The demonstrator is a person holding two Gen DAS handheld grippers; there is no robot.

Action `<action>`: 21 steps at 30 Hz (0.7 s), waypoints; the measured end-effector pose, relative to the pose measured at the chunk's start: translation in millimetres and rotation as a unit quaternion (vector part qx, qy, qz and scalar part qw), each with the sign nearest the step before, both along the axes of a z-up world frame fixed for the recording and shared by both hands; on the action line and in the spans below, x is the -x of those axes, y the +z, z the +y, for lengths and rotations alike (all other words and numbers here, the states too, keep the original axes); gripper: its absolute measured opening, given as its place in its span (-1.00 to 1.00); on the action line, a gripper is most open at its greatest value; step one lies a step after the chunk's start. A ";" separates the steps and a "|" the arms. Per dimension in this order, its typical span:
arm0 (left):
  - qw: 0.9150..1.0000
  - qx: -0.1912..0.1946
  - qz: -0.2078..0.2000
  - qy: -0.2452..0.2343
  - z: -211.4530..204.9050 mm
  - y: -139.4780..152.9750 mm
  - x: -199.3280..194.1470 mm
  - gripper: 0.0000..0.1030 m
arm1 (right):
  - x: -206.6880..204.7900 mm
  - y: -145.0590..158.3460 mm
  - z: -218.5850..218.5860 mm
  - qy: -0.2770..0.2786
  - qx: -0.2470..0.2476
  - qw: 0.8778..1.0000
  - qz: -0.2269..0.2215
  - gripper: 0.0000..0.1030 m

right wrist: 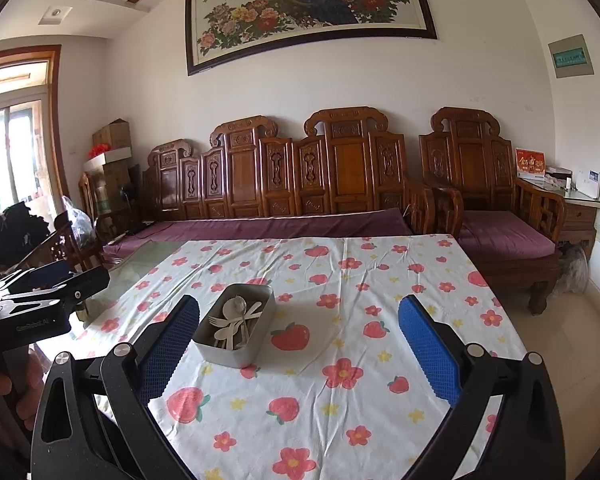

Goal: Organize utensils

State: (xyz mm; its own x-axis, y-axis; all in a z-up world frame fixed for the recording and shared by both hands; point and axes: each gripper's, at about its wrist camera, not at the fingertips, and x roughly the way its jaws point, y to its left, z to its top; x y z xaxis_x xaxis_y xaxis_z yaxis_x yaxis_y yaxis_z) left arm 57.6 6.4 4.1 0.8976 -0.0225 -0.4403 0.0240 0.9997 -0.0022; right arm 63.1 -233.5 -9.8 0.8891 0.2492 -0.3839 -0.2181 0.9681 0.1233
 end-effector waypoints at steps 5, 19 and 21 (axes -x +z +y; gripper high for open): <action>1.000 -0.001 -0.001 0.000 -0.4 0.9 1.1 0.85 | 0.5 -0.6 -0.1 0.000 0.001 1.000 -0.001 0.95; 1.000 0.000 -0.006 -0.003 -2.7 4.6 3.5 0.85 | 0.8 -1.1 -0.1 0.000 0.001 1.000 -0.001 0.95; 1.000 0.000 -0.006 -0.003 -2.8 4.6 3.6 0.85 | 0.5 -1.0 0.1 0.000 0.001 1.000 -0.001 0.95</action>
State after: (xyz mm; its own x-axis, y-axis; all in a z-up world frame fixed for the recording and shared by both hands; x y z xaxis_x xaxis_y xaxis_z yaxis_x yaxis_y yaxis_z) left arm 54.0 3.6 8.7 0.9023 -0.0279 -0.4301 0.0300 0.9995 -0.0019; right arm 62.6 -233.3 -10.8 0.8900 0.2485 -0.3823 -0.2188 0.9684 0.1201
